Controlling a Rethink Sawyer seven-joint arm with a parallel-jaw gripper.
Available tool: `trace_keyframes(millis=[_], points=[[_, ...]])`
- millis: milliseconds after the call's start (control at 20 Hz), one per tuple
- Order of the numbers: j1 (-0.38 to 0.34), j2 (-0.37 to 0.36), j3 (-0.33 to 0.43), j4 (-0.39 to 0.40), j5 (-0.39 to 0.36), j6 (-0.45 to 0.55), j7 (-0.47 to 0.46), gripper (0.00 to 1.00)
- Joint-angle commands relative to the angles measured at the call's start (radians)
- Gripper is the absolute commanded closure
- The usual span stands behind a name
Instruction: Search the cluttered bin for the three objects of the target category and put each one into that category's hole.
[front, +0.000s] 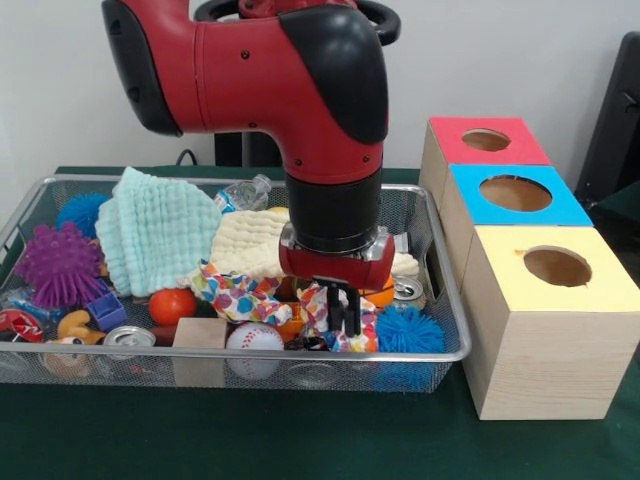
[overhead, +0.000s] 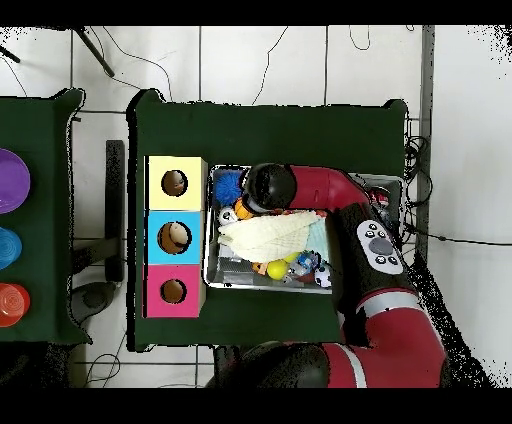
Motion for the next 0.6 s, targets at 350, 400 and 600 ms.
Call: trace_keyframes(millis=[350,400,600], points=[[0.020,-0.093,0.032,0.106,0.038,0.258,-0.051,1.00],[0.023,-0.100,0.030,0.109,0.041,0.272,-0.048,1.00],[0.028,-0.119,0.029,0.109,0.050,0.316,-0.043,1.00]])
